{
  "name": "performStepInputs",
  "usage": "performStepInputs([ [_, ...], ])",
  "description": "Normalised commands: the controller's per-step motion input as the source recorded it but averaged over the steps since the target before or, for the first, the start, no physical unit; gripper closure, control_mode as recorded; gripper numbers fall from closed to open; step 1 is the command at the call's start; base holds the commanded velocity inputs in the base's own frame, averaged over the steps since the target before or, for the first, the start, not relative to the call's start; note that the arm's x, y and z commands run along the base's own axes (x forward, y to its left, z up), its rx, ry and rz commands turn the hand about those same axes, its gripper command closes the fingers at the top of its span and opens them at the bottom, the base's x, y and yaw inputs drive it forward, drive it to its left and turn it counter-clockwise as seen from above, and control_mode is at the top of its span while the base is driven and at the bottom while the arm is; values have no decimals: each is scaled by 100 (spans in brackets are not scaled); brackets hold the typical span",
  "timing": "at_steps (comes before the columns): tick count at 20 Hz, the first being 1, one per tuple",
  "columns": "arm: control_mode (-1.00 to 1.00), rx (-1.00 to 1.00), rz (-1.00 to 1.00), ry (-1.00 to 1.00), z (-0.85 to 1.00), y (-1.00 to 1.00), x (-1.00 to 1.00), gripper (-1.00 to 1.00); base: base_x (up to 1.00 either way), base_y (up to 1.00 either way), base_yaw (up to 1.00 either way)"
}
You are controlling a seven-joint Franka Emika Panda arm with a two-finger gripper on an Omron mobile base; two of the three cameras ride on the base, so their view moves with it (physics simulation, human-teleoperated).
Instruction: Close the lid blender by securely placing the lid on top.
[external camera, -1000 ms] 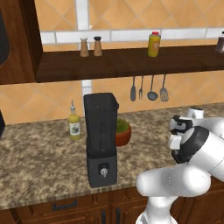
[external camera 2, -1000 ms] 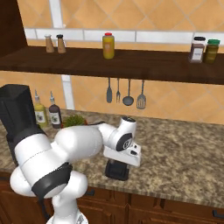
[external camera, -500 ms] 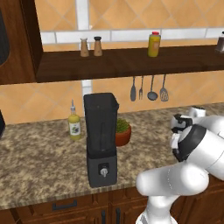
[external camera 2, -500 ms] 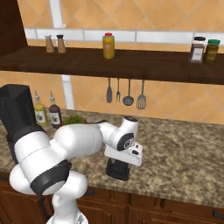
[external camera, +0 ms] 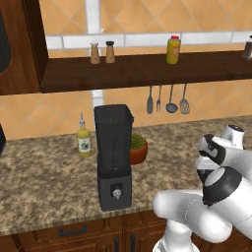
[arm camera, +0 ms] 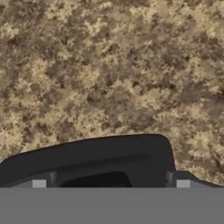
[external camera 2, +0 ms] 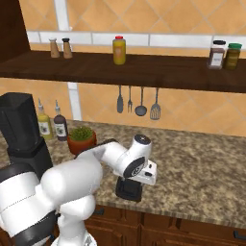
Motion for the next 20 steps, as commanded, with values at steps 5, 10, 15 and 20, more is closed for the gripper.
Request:
performStepInputs([
  [5,-100,-2,0,-14,1,16,-9,-100,0,0,0],
  [10,-100,0,0,0,0,13,0,-100,0,0,0],
  [15,-100,-2,0,1,-4,10,-37,-100,0,0,0],
  [20,-100,0,0,3,0,10,-5,-100,0,0,0],
])
